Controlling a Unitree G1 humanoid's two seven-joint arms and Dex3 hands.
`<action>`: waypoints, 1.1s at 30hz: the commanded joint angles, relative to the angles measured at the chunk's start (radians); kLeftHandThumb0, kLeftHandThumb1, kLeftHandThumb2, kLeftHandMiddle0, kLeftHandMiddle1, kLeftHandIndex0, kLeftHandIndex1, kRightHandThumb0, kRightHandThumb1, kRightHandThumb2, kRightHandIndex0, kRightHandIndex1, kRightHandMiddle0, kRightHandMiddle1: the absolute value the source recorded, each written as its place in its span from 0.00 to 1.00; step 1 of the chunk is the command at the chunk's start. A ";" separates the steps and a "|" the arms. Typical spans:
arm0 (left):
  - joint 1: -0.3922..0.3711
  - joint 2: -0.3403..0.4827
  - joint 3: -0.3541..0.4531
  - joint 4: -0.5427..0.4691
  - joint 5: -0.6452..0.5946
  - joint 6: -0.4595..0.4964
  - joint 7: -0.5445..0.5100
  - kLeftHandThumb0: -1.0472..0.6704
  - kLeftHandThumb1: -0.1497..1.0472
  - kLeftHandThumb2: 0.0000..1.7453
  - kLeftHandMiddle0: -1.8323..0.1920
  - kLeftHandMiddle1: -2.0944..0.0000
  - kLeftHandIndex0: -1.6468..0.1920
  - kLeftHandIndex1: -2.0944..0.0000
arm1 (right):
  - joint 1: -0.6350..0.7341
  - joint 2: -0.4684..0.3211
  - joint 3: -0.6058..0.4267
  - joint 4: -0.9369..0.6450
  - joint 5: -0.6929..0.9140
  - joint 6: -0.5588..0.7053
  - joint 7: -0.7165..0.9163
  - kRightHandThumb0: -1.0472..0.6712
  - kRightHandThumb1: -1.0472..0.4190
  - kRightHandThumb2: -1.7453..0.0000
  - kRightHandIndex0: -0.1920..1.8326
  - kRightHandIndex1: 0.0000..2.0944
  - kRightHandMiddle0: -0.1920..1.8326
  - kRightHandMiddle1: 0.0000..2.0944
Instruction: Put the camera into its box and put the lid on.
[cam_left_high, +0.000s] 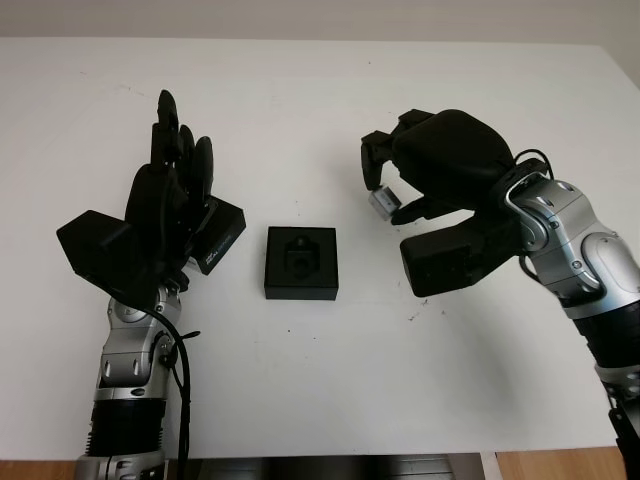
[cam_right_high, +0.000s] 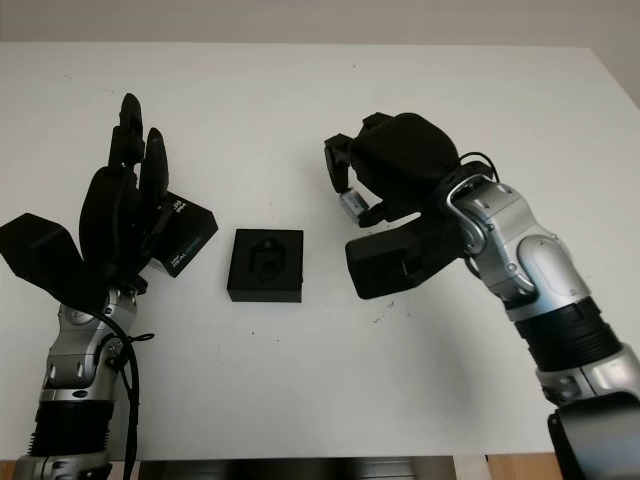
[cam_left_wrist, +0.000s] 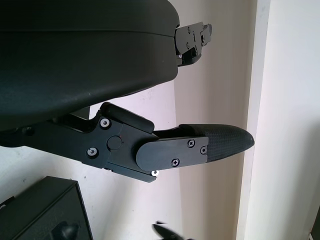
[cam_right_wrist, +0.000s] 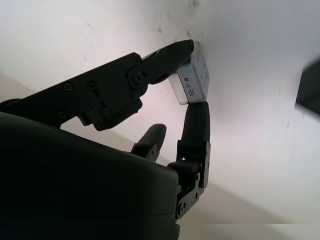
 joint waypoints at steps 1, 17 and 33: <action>0.008 0.001 0.006 -0.011 -0.005 -0.011 -0.001 0.17 1.00 0.29 1.00 1.00 1.00 1.00 | 0.016 -0.021 0.012 -0.045 -0.008 -0.010 0.049 0.38 0.10 0.97 0.27 0.22 0.34 0.68; 0.008 -0.006 0.008 -0.005 -0.006 -0.010 -0.001 0.18 1.00 0.29 1.00 1.00 1.00 1.00 | 0.057 -0.028 0.075 -0.016 -0.064 -0.194 0.051 0.21 0.07 0.97 0.18 0.17 0.16 0.39; 0.013 -0.006 -0.001 -0.017 0.010 0.001 0.011 0.18 1.00 0.30 1.00 1.00 1.00 1.00 | -0.111 -0.024 -0.105 0.151 0.425 -0.287 0.117 0.17 0.10 0.97 0.18 0.04 0.16 0.10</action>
